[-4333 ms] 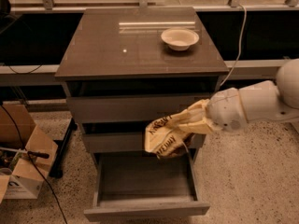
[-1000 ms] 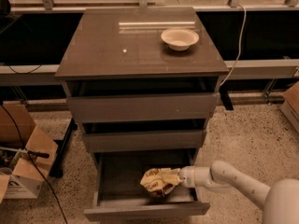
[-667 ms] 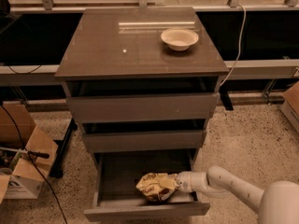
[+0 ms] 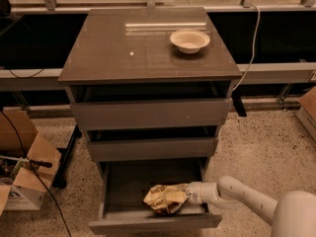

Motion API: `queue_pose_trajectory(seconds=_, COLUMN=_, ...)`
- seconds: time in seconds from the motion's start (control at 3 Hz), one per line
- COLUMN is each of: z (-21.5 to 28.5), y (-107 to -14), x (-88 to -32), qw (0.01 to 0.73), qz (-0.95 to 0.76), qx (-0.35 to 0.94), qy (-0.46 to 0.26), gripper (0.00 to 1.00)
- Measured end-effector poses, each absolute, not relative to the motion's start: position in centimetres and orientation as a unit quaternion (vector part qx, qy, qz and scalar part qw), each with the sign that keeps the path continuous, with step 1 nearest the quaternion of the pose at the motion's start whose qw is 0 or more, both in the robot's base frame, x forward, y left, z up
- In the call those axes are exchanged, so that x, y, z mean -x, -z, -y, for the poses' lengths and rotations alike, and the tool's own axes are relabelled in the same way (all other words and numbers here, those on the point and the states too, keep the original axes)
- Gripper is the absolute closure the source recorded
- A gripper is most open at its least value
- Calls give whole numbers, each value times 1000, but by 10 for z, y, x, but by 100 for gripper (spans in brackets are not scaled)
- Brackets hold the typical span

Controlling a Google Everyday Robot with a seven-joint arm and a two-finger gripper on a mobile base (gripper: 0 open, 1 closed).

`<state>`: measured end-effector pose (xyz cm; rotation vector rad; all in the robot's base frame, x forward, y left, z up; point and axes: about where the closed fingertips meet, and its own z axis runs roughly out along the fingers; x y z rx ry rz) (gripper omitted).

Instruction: Place brown chip bag into bottom drawer

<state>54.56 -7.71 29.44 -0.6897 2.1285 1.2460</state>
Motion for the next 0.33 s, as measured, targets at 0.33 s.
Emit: queue_pose_trajectory(seconds=0.33, z=75, y=-294, x=-545, qw=285, qz=-796, qx=259, qy=-467, gripper=0)
